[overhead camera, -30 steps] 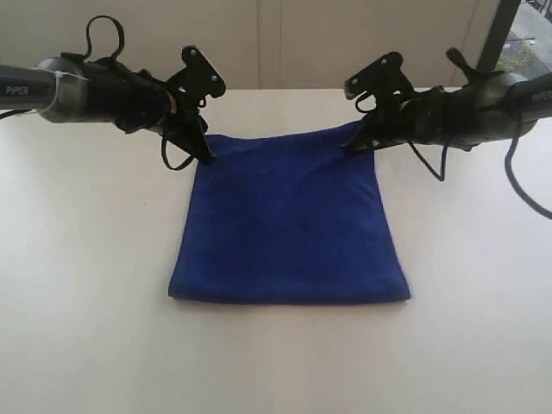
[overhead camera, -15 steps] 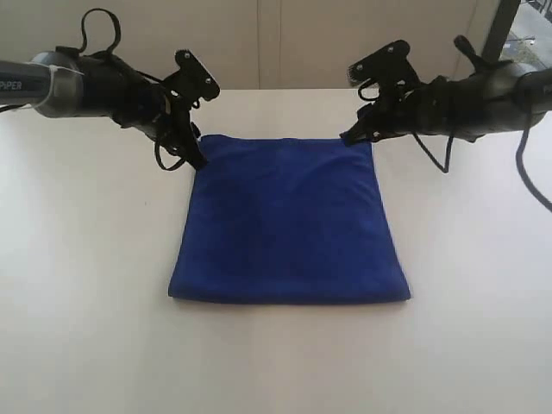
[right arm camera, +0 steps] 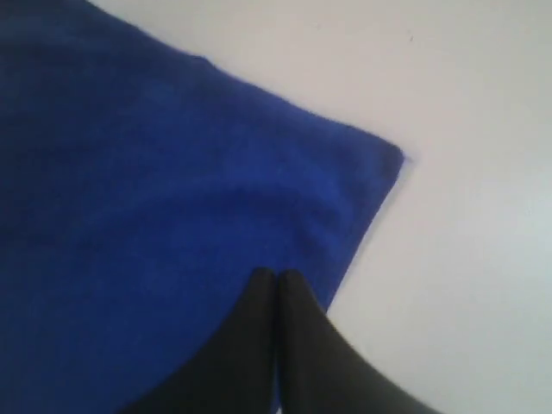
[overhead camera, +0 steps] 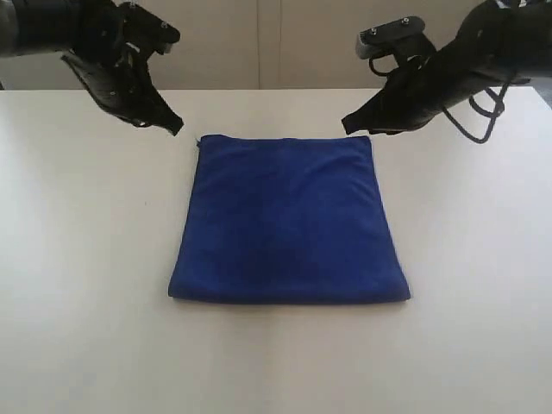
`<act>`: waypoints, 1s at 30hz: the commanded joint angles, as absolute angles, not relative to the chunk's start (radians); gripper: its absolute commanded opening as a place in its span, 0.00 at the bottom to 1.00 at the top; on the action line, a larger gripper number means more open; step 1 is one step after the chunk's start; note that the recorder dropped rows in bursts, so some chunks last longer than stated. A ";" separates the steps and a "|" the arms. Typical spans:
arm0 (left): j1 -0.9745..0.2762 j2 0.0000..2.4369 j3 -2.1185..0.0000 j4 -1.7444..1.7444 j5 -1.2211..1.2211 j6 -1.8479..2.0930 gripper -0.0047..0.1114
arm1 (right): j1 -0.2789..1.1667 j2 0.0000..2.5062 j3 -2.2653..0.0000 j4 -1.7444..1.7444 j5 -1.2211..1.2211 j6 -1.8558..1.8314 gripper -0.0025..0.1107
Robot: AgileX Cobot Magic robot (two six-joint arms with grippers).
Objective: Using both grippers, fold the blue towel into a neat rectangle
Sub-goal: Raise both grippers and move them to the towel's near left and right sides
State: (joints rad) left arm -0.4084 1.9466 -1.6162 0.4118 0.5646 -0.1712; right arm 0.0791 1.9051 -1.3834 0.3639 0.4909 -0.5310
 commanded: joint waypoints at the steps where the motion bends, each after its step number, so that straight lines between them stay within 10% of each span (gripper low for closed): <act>1: -0.409 1.895 -1.617 0.273 0.767 -0.142 0.04 | 0.069 1.832 -1.375 0.363 0.693 -0.497 0.02; 30: -0.484 1.560 -1.059 -0.274 0.599 0.854 0.04 | 0.207 1.439 -0.853 0.363 0.656 -1.066 0.02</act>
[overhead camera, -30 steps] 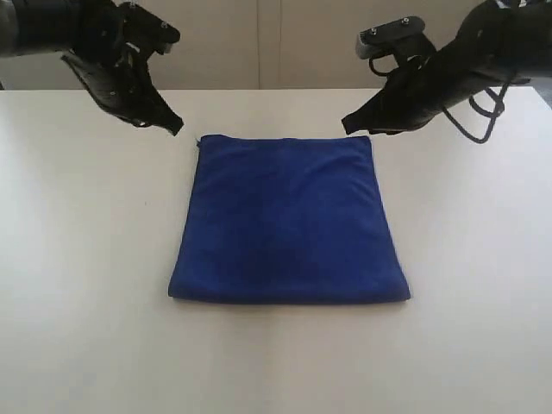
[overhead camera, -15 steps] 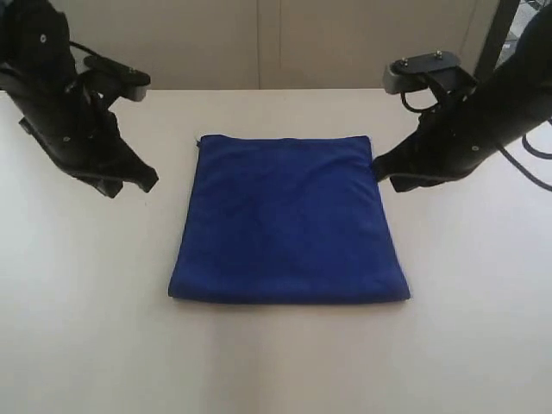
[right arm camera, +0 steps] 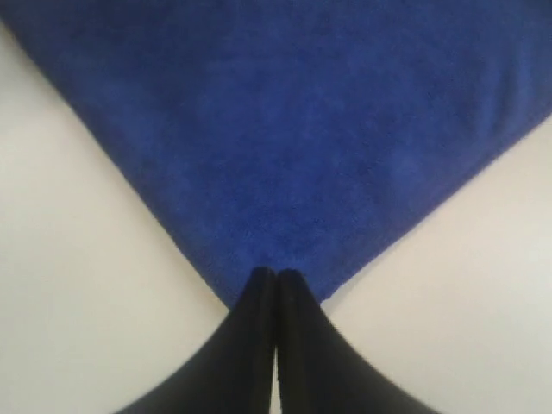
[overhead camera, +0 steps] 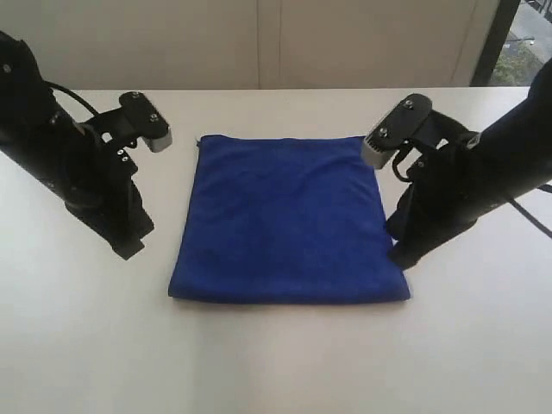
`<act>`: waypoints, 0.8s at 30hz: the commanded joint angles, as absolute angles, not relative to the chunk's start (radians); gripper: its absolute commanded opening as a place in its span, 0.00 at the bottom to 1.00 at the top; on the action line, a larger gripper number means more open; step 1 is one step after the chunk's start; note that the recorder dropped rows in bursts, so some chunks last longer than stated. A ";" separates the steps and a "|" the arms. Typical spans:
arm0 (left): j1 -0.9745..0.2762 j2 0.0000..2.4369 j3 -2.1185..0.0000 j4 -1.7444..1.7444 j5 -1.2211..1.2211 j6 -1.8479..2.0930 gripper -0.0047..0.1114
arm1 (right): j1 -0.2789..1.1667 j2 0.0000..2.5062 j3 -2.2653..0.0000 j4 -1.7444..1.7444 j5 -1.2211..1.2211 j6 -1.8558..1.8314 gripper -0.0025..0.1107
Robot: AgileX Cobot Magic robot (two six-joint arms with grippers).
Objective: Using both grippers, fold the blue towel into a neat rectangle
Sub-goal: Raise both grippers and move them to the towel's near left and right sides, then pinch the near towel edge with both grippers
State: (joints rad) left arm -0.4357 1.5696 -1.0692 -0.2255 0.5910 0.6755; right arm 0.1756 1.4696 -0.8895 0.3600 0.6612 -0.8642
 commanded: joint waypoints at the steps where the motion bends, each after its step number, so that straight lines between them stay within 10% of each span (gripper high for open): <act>1: -0.501 1.565 -1.059 -0.274 0.599 0.892 0.04 | 0.210 1.439 -0.846 0.363 0.659 -1.110 0.02; 15: -0.531 1.646 -1.059 -0.276 0.592 1.026 0.04 | 0.210 1.516 -0.764 0.365 0.471 -1.306 0.21; 24: -0.531 1.703 -1.059 -0.283 0.576 1.082 0.34 | 0.210 1.595 -0.764 0.365 0.465 -1.396 0.34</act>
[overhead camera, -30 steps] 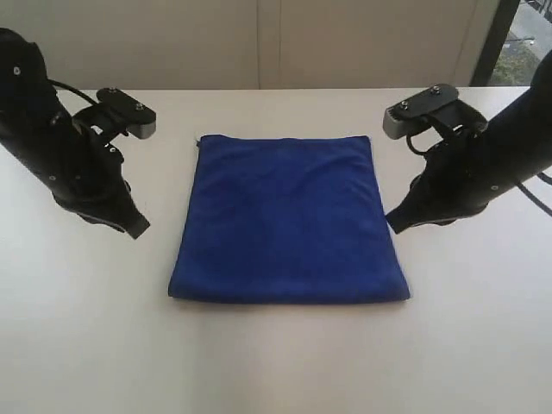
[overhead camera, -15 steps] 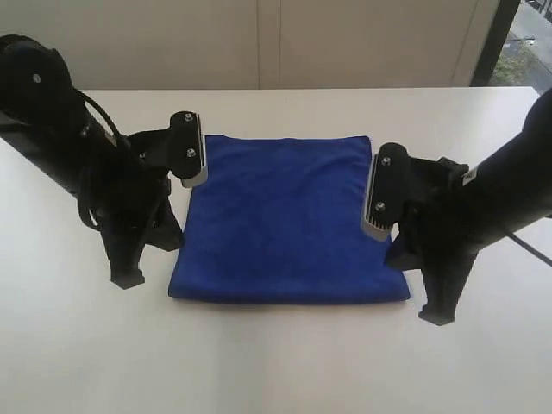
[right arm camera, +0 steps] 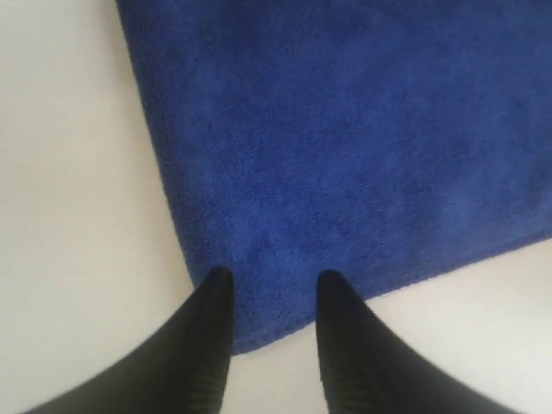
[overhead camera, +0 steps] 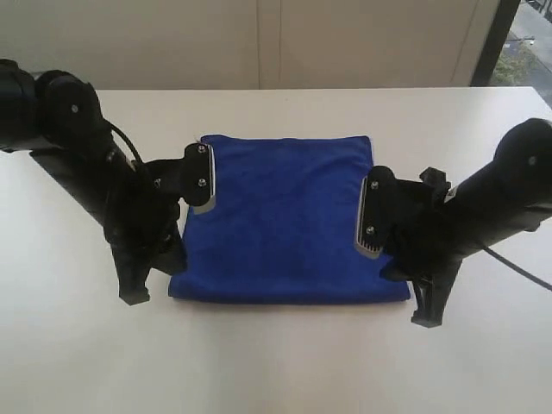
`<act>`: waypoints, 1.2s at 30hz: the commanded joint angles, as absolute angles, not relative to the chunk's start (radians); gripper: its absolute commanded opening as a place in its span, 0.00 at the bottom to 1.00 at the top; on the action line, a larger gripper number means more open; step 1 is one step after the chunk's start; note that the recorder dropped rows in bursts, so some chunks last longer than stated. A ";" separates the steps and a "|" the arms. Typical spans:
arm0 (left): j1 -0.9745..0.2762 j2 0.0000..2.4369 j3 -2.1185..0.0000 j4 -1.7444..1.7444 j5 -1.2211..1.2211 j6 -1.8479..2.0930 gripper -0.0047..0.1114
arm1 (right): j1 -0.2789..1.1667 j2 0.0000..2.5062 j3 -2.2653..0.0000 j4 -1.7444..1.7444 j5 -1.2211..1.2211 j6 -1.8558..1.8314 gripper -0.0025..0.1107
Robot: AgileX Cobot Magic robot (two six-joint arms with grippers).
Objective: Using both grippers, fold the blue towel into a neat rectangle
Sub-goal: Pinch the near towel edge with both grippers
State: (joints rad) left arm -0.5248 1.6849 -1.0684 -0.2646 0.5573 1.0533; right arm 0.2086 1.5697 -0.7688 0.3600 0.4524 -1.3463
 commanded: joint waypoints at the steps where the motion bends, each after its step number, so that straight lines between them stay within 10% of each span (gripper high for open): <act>1: -0.531 1.708 -1.059 -0.283 0.576 1.090 0.36 | 0.210 1.597 -0.764 0.365 0.467 -1.401 0.35; 36: -0.531 1.840 -1.059 -0.324 0.577 1.182 0.38 | 0.210 1.749 -0.764 0.365 0.433 -1.480 0.34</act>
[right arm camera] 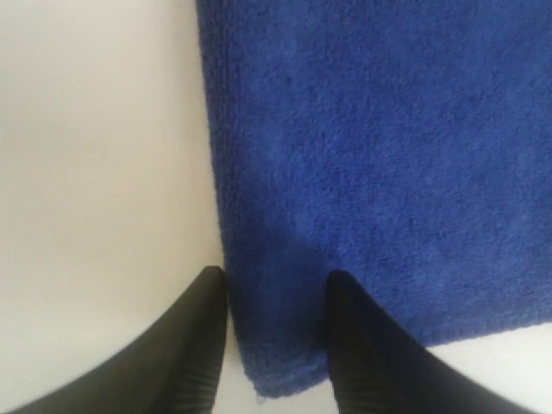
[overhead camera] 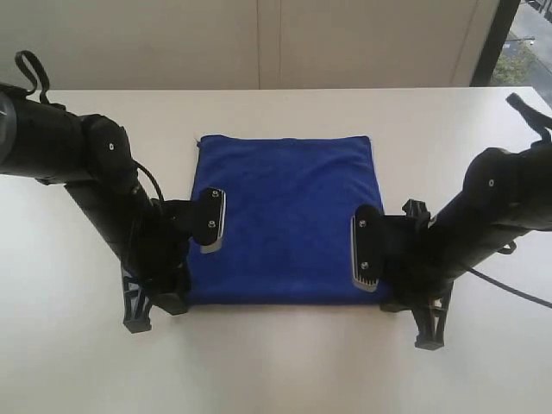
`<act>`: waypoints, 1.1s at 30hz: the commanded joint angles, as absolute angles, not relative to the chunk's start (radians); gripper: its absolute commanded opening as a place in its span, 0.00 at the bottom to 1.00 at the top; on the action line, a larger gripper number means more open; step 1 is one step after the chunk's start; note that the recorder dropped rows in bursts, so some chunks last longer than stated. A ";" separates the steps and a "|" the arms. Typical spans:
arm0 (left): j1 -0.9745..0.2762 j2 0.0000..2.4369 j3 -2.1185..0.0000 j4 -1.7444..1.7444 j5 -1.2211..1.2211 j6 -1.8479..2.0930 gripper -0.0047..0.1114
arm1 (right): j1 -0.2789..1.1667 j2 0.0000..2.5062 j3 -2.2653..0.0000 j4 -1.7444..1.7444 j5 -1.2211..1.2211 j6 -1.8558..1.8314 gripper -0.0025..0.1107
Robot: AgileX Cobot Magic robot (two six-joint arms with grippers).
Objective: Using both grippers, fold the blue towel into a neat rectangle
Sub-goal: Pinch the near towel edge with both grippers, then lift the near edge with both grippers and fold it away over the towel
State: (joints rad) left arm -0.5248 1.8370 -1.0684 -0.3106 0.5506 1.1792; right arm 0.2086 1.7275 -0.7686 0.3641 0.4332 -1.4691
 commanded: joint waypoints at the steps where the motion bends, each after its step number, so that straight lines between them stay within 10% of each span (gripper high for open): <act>1: -0.531 1.840 -1.059 -0.324 0.577 1.182 0.38 | 0.210 1.749 -0.764 0.365 0.431 -1.480 0.33; 11: -0.531 1.840 -1.059 -0.324 0.584 1.182 0.04 | 0.210 1.747 -0.764 0.363 0.428 -1.480 0.06; 33: -0.531 1.703 -1.059 -0.320 0.829 1.066 0.04 | 0.210 1.575 -0.723 0.367 0.560 -1.456 0.02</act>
State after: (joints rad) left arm -0.5248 1.7362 -1.0684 -0.3106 0.7558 1.0813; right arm 0.2103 1.6168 -0.7368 0.3644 0.5390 -1.4629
